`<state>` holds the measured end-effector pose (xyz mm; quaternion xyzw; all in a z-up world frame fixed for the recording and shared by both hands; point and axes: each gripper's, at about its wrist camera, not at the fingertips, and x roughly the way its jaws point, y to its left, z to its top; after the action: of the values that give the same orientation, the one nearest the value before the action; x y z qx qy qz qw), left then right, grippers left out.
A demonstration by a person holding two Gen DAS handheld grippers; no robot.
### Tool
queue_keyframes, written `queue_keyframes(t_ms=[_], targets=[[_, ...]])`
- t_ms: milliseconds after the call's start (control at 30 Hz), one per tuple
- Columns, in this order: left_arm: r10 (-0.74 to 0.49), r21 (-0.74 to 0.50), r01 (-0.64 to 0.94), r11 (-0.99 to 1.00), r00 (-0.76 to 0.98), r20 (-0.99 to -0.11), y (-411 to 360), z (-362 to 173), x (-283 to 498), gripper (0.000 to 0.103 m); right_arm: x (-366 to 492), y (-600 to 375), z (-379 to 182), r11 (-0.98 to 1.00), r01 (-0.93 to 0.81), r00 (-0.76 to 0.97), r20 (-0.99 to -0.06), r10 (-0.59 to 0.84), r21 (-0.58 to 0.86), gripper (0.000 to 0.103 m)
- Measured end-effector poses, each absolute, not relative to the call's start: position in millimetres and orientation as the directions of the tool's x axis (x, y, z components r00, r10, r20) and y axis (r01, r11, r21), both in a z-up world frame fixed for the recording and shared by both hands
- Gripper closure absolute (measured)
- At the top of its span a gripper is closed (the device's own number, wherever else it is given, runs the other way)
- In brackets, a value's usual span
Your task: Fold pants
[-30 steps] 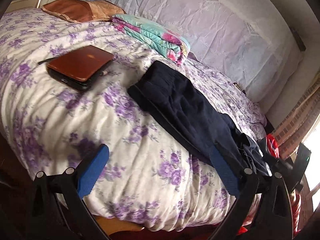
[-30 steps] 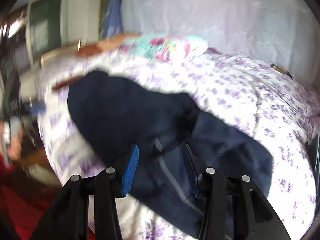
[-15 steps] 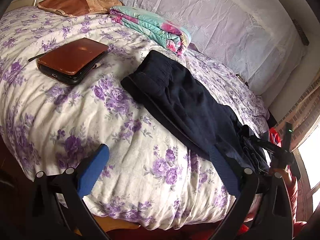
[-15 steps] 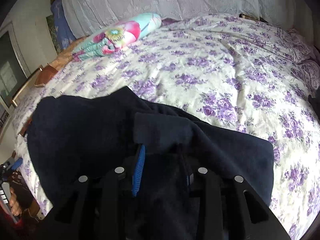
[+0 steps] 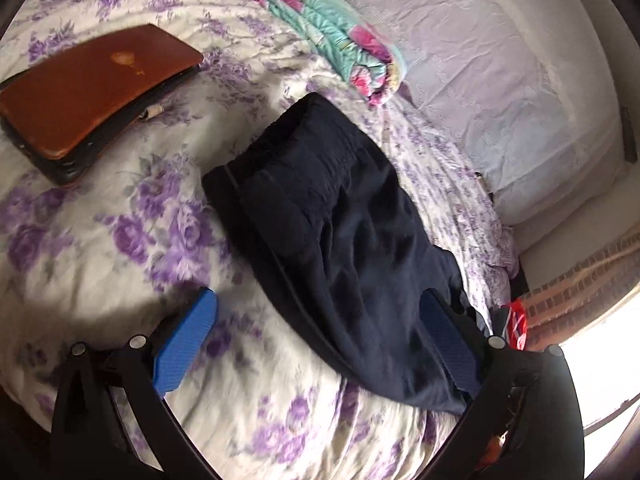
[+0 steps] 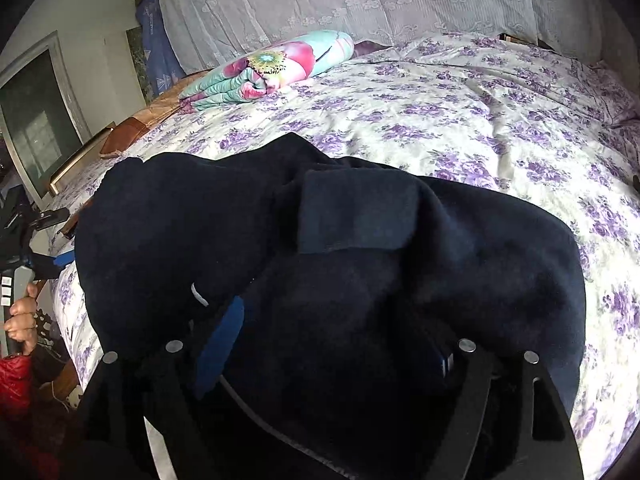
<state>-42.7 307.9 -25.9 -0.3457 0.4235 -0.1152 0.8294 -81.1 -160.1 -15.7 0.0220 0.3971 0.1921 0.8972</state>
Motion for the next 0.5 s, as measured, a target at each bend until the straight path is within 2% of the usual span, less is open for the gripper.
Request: queue_keyframes(t_ms=[133,367,433,500], targets=[[-0.473,-0.657,-0.117,0.744,0.603,-0.642,303.6,-25.7,-24.9,0.005,-82.1,-163.4,-16.4,0.914,-0.337,0.605,-0.692,0.395,0.227,0.018],[-0.535,-0.756,-0.099,0.647,0.647,-0.543,316.9,-28.8,-15.6,0.006,-83.1,-170.0,-15.5,0.896,-0.343,0.602,-0.666,0.441,0.283,0.016],[-0.521,-0.759,-0.094,0.644,0.672,-0.526,318.9,-29.2,-22.3,0.01,-85.4,-173.5,-13.2,0.894,-0.337,0.613,-0.651,0.447,0.297,0.016],[-0.494,-0.749,-0.115,0.653,0.685,-0.535,322.3,-31.4,-27.0,0.031,-93.7,-178.5,-5.2,0.904,-0.305,0.657,-0.621,0.428,0.3,0.016]])
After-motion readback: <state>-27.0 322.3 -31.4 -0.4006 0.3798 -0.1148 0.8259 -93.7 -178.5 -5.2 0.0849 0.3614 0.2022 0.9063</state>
